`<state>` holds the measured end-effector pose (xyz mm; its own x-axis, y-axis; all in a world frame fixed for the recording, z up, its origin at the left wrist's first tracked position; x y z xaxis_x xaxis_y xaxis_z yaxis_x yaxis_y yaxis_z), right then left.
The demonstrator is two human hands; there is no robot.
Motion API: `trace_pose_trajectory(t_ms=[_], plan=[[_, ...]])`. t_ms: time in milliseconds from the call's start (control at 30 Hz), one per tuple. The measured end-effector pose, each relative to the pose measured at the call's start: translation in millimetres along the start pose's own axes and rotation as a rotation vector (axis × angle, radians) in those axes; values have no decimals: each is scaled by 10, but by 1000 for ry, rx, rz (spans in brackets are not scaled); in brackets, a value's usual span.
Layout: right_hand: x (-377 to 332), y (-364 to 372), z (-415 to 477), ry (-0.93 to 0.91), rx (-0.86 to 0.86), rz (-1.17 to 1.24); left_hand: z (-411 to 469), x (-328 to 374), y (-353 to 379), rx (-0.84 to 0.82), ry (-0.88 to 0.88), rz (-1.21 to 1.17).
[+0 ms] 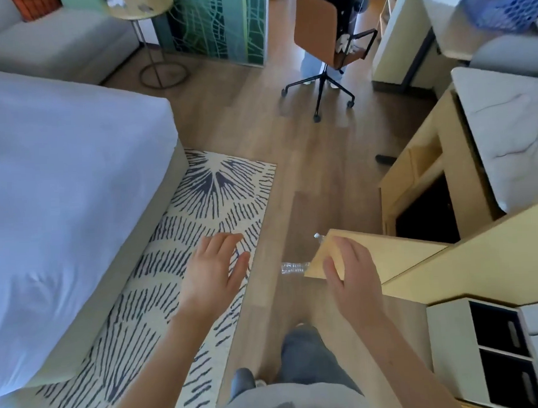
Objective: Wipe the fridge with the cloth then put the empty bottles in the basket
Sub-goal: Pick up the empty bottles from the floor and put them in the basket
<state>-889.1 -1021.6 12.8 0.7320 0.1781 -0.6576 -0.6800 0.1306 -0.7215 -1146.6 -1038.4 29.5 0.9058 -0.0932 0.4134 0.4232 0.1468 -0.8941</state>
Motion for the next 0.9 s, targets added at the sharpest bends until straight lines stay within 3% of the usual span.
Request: trace_pose_trajectory(t_ms=[233, 400, 633, 900], plan=[[209, 602, 953, 46, -75, -28, 780, -428, 298, -91, -57, 9], [286, 736, 2004, 77, -67, -15, 1867, -597, 253, -156, -59, 27], [310, 727, 3512, 82, 15, -59, 3586, -766, 151, -148, 52, 64], [526, 1209, 4369, 197, 224, -176, 4958, -1195, 588, -279, 269, 39]])
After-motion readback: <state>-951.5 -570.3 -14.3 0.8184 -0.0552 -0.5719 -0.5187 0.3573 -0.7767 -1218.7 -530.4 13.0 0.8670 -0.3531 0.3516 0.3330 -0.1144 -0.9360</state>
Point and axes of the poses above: each hand's wrist, its own z-axis towards the middle knuckle, its own y-axis out of the palm, x = y × z, the point moved 2 cm from there along z, towards the middle knuckle, and after that the axes turned 6 degrees about z, right-handed, at the moved point
